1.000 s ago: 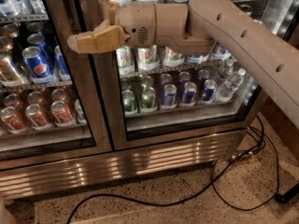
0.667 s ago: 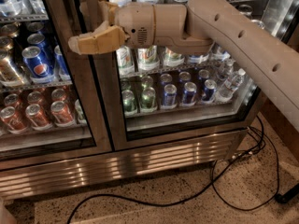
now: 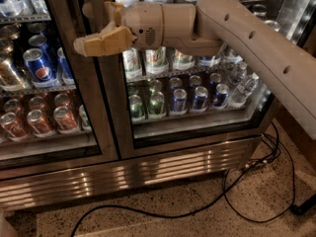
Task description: Open right fridge door
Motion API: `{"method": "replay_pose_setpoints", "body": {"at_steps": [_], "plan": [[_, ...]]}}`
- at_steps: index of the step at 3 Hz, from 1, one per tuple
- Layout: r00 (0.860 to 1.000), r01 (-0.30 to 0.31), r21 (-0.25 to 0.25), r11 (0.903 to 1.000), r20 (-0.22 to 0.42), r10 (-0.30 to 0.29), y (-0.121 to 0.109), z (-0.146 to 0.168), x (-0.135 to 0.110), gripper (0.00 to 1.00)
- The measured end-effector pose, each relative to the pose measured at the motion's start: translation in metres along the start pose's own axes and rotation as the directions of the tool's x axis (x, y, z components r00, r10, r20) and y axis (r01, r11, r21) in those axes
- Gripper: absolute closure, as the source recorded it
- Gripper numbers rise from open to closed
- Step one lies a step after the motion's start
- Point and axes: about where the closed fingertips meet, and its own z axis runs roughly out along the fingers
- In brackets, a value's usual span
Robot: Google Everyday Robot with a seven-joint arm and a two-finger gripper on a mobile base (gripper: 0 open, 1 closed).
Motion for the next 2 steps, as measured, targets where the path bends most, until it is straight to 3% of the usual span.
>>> {"method": "replay_pose_setpoints", "body": {"at_steps": [2], "plan": [[1.000,0.000,-0.011,0.9999,0.000,0.000,-0.0030,0.0005,-0.0003,0.17]]}}
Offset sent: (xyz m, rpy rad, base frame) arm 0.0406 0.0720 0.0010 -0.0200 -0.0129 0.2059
